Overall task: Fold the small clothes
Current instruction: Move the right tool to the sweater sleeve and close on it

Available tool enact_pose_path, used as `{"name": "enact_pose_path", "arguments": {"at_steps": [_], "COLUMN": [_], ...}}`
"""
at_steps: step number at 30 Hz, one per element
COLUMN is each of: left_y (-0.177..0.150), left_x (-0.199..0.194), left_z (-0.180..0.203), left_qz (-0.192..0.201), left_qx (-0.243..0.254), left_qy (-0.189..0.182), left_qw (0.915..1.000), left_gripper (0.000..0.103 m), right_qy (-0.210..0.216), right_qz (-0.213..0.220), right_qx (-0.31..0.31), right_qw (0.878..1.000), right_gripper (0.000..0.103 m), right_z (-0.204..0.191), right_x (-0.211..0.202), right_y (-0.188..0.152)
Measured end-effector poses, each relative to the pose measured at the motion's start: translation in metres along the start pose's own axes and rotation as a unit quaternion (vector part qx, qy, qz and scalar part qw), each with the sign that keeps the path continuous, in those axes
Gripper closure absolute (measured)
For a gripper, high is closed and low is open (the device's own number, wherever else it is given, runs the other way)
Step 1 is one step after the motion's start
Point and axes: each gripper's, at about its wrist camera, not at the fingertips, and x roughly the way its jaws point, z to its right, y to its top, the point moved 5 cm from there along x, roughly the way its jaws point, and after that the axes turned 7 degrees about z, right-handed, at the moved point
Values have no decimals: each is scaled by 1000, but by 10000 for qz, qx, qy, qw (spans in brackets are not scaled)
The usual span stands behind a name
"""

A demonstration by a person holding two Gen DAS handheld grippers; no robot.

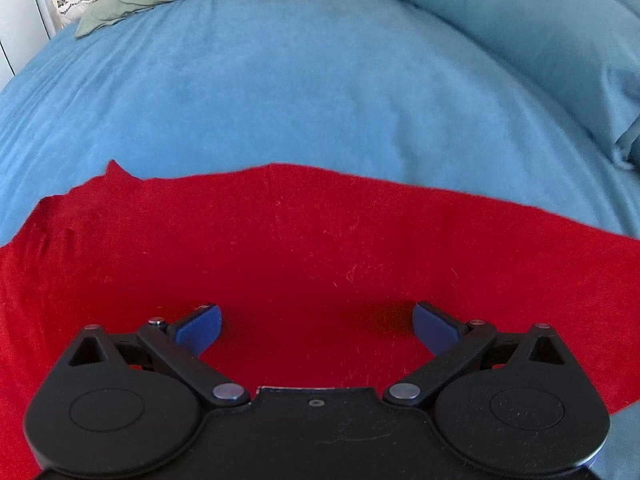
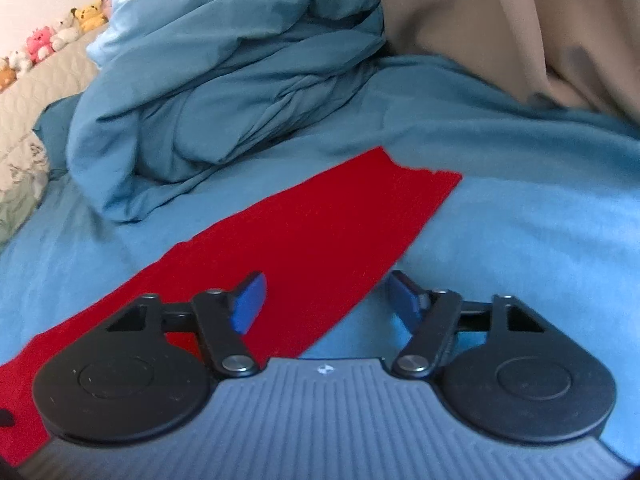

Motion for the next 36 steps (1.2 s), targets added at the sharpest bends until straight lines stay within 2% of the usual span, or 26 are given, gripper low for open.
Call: {"name": "enact_pose_path", "arguments": {"at_steps": [2, 4, 7, 11, 13, 16, 19, 22, 24, 26, 28, 30, 33, 34, 36], "left_y": [0, 1, 1, 9, 16, 30, 39, 39, 33, 21, 6, -12, -39, -46, -58], "left_x": [3, 4, 4, 8, 1, -25, -57, -83, -96, -103, -107, -107, -104, -102, -100], "left_z": [1, 0, 0, -5, -14, -37, -74, -124, -161, -202, -232, -258, -280, -285, -289], "left_qz": [-27, -125, -195, -348, -244, 97, 321, 327, 309, 228, 194, 130, 45, 21, -8], "left_qx": [71, 54, 94, -14, -209, -195, -203, -353, -532, -817, -999, -1125, -1259, -1312, -1451], "left_qy": [22, 1, -53, -165, -286, -128, -10, 52, 106, 208, 345, 455, 455, 408, 256], "left_qw": [10000, 9999, 9998, 9993, 9991, 9997, 9993, 9988, 9980, 9962, 9942, 9925, 9910, 9905, 9891], "left_gripper": [0, 0, 0, 0, 0, 0, 0, 0, 0, 0, 0, 0, 0, 0, 0], "right_qy": [-122, -271, -357, -257, -44, 594, 1479, 2535, 3271, 3930, 4402, 4569, 4467, 4422, 4384], "right_qz": [10, -24, -167, -288, -193, 13, 156, 217, 142, -47, -300, -548, -951, -1002, -727], "right_qx": [20, 96, 111, -10, -37, -140, -319, -582, -860, -1222, -1770, -2583, -3574, -3768, -3905], "right_qw": [9999, 9996, 9992, 9993, 9998, 9981, 9884, 9653, 9410, 9114, 8797, 8494, 8147, 8078, 8062], "right_gripper": [40, 62, 80, 83, 83, 83, 83, 83, 83, 83, 83, 83, 83, 83, 83], "right_z": [3, 7, 10, -2, -17, -57, -118, -195, -248, -298, -340, -370, -383, -381, -373], "right_x": [4, 10, 16, 13, 1, -26, -61, -105, -135, -162, -183, -194, -196, -197, -201], "right_y": [4, 9, 16, 32, 47, 70, 85, 80, 59, 20, -38, -108, -197, -216, -228]}}
